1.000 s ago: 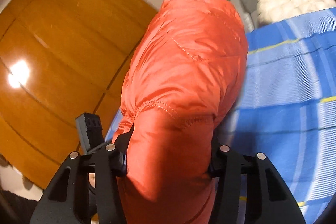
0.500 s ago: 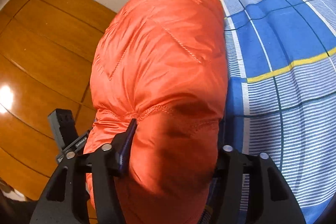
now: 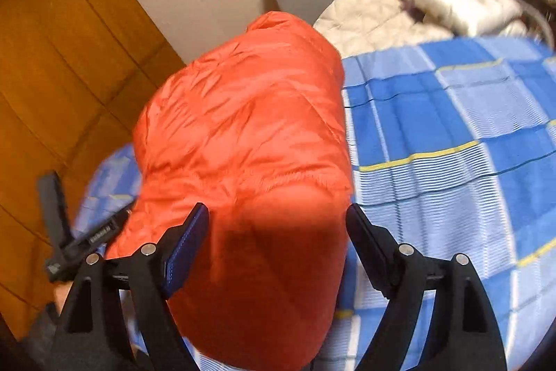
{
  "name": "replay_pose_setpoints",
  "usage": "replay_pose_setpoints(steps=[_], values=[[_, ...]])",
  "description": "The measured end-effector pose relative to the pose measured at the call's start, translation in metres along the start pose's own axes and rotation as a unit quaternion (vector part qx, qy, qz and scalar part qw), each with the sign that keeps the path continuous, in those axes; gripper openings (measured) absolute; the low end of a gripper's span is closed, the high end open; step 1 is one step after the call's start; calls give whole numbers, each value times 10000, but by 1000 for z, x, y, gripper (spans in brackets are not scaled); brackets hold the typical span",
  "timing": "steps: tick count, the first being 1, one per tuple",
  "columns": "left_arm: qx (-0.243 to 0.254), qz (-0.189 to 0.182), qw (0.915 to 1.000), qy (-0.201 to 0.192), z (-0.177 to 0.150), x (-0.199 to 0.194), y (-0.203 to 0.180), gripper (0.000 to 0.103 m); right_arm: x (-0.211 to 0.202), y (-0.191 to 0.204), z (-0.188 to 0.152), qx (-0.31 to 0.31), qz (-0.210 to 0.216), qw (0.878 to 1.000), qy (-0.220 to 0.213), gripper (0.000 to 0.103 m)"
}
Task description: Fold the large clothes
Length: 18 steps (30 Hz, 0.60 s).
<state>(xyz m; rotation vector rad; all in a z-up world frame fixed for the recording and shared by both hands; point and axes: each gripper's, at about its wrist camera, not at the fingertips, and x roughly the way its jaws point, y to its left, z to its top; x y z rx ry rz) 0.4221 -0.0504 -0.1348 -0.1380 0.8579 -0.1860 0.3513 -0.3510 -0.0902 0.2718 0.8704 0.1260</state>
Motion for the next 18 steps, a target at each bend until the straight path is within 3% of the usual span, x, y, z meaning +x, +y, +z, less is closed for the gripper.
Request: replay_pose_setpoints(steps=[4,13,18], values=[[142,138,9998,19,1,-1,-4,55,7,7,-14,-103,-402,9991,15,80],[100,16,9999,-49,-2,7,2,56,13,7,-15,-18,-432,9991,-44,84],[30,-26,9997,248,6,10,4,56,11,32,-5,-432,-1114,9925,245,84]])
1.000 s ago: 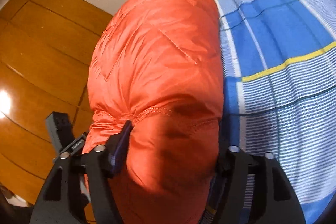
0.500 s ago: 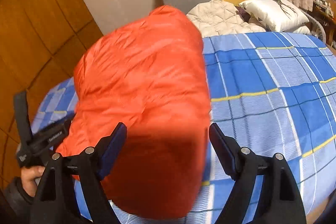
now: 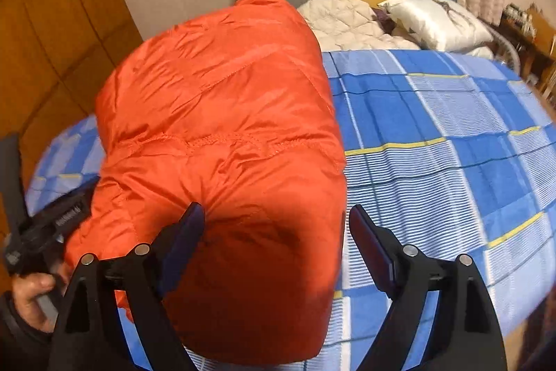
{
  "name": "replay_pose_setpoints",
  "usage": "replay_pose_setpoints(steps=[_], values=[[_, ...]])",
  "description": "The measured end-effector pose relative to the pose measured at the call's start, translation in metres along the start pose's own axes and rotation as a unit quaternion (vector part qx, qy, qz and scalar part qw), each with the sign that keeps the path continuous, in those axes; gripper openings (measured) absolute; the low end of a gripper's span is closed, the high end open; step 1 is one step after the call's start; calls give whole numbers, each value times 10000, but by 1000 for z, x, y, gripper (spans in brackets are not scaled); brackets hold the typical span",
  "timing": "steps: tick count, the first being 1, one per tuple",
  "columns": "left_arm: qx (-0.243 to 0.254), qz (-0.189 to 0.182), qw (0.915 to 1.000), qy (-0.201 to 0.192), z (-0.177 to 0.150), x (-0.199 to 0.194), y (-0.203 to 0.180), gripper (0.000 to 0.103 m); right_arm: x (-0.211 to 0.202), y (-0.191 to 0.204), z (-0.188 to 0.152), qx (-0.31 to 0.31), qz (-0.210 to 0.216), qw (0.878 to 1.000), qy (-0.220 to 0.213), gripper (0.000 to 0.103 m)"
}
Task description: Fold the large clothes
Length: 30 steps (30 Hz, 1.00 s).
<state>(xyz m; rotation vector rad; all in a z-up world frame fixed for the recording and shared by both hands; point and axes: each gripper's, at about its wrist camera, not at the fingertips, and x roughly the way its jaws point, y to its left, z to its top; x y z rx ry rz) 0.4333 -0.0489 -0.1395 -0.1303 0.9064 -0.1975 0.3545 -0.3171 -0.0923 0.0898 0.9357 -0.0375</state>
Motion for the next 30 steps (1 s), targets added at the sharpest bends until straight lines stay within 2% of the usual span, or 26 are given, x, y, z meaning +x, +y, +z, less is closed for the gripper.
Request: replay_pose_setpoints(steps=[2,5,8,10,11,14,16,17,18,21,25,30], values=[[27,44,9999,146,3,1,-2,56,1,3,7,128,-155,9995,230,86],[43,86,9998,189,10,-2,-5,59,-2,5,12,242,-305,9991,190,86],[164,164,9997,-116,11,-11,-10,64,-7,12,10,184,-485,9986,-109,86],[209,204,9984,-493,5,-23,-12,68,-22,16,4,191,-459,9967,-642,86],[225,220,9976,-619,2,-29,-14,69,-32,19,0,173,-549,9942,-906,90],[243,274,9950,-932,-14,-61,-15,80,-64,29,-18,167,-740,9875,-1381,93],[21,307,9947,-984,-31,-92,-12,84,-81,32,-33,283,-777,9869,-1384,100],[15,426,9933,-1078,-38,-107,-13,92,-89,37,-41,181,-793,9872,-1370,100],[55,483,9924,-1129,-43,-117,-14,96,-95,40,-46,83,-826,9869,-1383,100],[165,642,9890,-1321,-66,-154,-19,101,-117,43,-67,131,-883,9840,-1543,100],[244,858,9854,-1453,-95,-192,-25,101,-139,39,-92,334,-900,9834,-1539,100],[349,1068,9823,-1501,-117,-217,-30,101,-157,38,-112,313,-1164,9822,-1439,100]])
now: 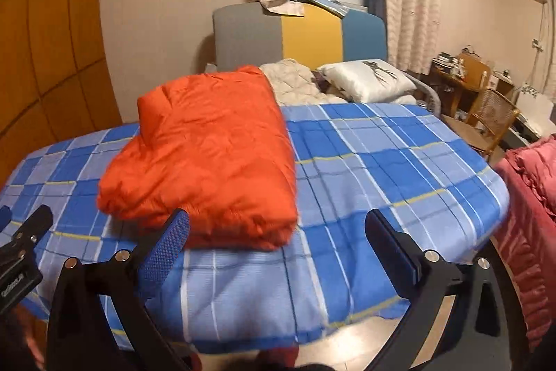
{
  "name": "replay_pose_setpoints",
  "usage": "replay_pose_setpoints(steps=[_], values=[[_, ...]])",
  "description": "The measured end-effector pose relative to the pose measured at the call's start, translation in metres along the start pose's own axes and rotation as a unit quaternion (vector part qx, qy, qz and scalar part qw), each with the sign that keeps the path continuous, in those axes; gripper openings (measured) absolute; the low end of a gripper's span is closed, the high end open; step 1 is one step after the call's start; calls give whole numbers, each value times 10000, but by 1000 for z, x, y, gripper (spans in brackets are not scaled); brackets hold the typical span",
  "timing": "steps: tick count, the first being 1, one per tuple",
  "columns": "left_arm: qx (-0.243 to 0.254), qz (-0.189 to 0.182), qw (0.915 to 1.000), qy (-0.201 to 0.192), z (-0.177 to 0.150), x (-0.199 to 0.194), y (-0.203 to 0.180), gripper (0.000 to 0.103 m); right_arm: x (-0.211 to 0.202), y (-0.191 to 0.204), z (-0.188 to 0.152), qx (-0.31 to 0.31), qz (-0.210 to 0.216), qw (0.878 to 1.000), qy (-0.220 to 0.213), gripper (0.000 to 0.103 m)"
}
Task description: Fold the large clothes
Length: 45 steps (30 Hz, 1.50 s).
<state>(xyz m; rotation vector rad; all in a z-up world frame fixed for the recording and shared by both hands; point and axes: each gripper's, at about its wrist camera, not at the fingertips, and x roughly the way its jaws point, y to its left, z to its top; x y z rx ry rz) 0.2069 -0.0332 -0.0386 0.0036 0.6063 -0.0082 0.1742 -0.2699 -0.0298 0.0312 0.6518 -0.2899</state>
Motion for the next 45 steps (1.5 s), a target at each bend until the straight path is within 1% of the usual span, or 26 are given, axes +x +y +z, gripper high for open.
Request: replay_pose_setpoints(steps=[2,7,8,9,10,14,17,21,24,25,28,34,36,40,45], values=[[-12,-40,10000,-23,-4,-11,-4,101,-10,-3,-2,-97,-119,9999,-47,100],[-83,-122,9998,-109,-8,-33,-15,101,-34,-14,-5,-6,-287,9993,-228,100],[-96,-184,9997,-109,-9,-37,-17,101,-40,-15,-6,-20,-318,9991,-289,100],[-117,-250,9996,-98,-9,-41,-19,101,-44,-14,-7,-71,-395,9987,-322,100],[-142,-239,9995,-130,-10,-45,-20,101,-48,-14,-7,-139,-479,9981,-372,100],[-119,-120,9997,-179,-13,-59,-22,101,-63,-15,-9,-220,-453,9973,-530,100],[-49,-151,9995,-289,-17,-68,-20,101,-70,-15,-13,-366,-392,9967,-613,100],[-122,-189,9992,-343,-20,-77,-17,101,-76,-18,-17,-398,-27,9977,-547,100],[-113,-347,9983,-446,-20,-86,-19,101,-77,-26,-19,-303,400,9978,-434,100],[-102,-405,9979,-497,-20,-89,-20,101,-76,-30,-20,-247,628,9970,-378,100],[-18,-510,9970,-583,-20,-95,-24,101,-76,-38,-23,-157,1010,9942,-329,100],[157,-664,9951,-715,-19,-106,-31,101,-82,-45,-31,-488,991,9926,-494,100],[199,-604,9951,-756,-18,-109,-33,101,-81,-45,-31,-590,922,9927,-498,100],[191,-537,9958,-715,-17,-110,-37,101,-80,-44,-29,-652,890,9926,-516,100],[197,-628,9952,-725,-18,-113,-37,101,-85,-34,-29,-899,986,9893,-599,100]])
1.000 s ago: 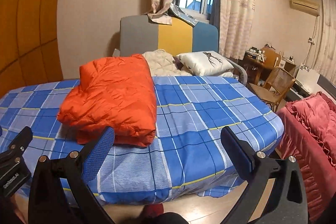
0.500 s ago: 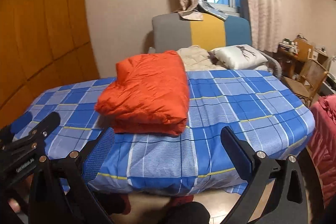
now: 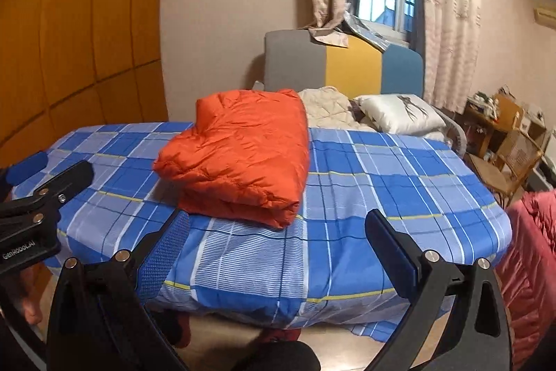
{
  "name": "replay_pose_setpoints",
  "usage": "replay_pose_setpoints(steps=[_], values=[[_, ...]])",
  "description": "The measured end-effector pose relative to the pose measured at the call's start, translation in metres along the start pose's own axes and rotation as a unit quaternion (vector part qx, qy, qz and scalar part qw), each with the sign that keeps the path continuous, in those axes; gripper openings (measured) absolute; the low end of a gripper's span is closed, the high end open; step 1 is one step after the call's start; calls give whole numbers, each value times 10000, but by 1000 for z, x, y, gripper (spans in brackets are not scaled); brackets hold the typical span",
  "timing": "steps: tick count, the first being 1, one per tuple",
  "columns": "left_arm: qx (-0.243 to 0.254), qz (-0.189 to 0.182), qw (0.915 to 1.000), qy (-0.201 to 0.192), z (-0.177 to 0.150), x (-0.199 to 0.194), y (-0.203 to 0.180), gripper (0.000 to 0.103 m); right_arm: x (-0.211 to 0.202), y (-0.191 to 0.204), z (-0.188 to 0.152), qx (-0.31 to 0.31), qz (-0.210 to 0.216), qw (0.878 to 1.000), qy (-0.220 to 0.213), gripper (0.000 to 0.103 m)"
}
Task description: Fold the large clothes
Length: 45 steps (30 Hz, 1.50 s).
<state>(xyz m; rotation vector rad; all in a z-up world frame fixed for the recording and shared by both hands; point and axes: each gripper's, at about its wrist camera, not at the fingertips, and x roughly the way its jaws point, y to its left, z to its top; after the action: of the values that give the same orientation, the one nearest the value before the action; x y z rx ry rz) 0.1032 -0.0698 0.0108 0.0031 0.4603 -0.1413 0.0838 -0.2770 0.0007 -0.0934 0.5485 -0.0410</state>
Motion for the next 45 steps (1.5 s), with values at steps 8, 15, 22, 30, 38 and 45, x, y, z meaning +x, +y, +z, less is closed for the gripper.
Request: replay_pose_setpoints(steps=[8,15,22,30,38,45], values=[[115,-79,9999,-51,-1,-6,-7,101,-2,2,0,-90,7,10000,18,100],[205,-168,9996,-139,2,-13,-17,101,-4,-1,2,-106,-93,9999,-29,100],[188,-170,9997,-72,1,-16,-18,101,-6,3,-1,-20,-144,9999,36,100],[69,-160,9998,-28,-3,-24,-13,101,-12,8,-3,-32,-240,9997,-1,100],[-43,-143,9999,-88,-4,-30,-5,101,-18,11,-1,-41,-276,9996,-37,100],[-91,-134,9998,-89,-5,-31,0,101,-24,19,-3,-102,-252,9996,-63,100]])
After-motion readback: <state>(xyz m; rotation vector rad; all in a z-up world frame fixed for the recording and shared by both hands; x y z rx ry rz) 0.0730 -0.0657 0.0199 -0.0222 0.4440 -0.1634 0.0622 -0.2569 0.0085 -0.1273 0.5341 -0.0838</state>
